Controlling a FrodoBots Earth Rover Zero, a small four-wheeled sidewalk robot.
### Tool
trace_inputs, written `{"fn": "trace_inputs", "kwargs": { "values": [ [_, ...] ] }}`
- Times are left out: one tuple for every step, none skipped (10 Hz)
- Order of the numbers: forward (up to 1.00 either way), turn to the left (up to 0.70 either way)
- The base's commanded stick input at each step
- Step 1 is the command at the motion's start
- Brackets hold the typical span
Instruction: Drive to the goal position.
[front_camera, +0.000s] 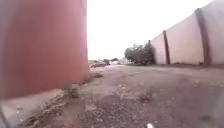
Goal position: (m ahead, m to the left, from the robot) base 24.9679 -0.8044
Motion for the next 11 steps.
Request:
{"fn": "trace_inputs", "kwargs": {
  "values": [
    [1.0, 0.0],
    [1.0, 0.0],
    [1.0, 0.0],
    [1.0, 0.0],
    [1.0, 0.0],
    [1.0, 0.0],
    [1.0, 0.0],
    [1.0, 0.0],
    [1.0, 0.0],
    [1.0, 0.0],
    [1.0, 0.0]
  ]
}}
